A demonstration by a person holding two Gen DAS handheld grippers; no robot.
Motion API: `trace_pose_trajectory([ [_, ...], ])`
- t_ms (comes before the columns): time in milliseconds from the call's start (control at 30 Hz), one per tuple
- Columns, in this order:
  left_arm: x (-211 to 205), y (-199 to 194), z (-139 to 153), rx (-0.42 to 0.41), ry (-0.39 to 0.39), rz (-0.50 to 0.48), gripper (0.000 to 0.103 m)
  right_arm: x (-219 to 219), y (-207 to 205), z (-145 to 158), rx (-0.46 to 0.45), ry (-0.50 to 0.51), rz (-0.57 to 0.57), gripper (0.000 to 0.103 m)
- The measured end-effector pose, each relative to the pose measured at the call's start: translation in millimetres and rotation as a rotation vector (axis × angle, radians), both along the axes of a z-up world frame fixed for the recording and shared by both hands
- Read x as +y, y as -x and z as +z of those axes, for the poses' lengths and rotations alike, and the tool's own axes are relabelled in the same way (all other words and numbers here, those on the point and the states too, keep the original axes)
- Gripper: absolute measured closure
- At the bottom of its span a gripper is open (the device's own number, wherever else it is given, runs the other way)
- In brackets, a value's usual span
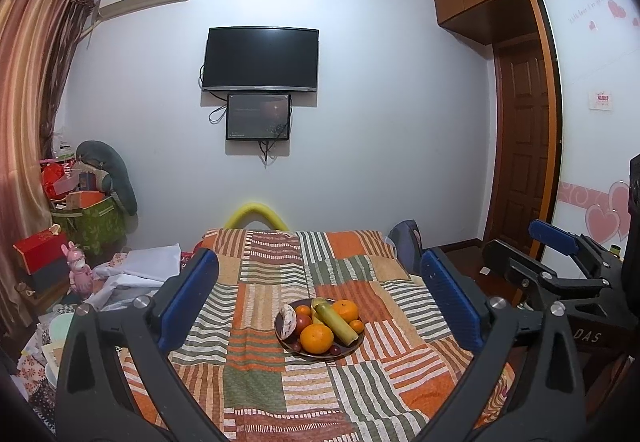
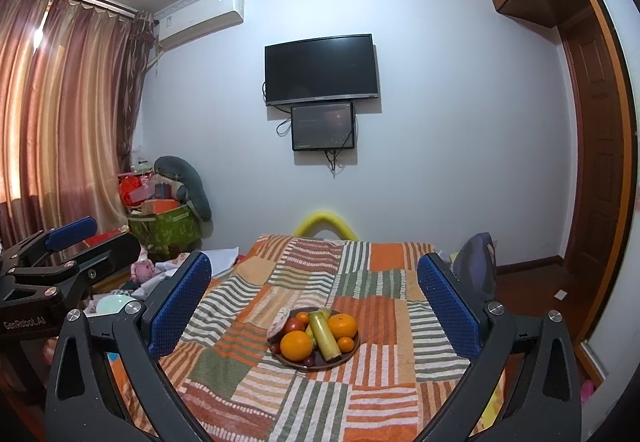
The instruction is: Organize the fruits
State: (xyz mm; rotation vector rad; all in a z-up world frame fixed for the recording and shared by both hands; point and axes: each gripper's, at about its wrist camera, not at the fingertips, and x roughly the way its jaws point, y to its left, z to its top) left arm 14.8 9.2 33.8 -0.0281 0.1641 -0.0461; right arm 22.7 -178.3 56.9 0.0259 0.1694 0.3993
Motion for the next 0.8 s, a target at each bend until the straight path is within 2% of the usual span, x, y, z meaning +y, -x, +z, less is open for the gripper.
trace_pose_trajectory([
  [800,2.0,-3.3,-0.4,0.011,0.017,-0.017,0.000,-6.6,-1.6,0.3,0.000,-0.012,-0.012,0.000],
])
